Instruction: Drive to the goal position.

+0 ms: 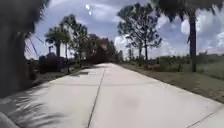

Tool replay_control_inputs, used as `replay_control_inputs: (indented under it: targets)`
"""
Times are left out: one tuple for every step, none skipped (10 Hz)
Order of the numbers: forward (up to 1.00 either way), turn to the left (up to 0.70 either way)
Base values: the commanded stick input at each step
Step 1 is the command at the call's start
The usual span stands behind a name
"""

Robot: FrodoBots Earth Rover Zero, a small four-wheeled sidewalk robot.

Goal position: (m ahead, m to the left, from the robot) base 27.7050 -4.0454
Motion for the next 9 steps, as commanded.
replay_control_inputs:
  targets:
    - [0.85,0.00]
    - [0.85,0.00]
    - [0.85,0.00]
    - [0.85,0.00]
    - [0.85,0.00]
    - [0.85,0.00]
    - [0.85,0.00]
    - [0.85,0.00]
    - [0.85,0.00]
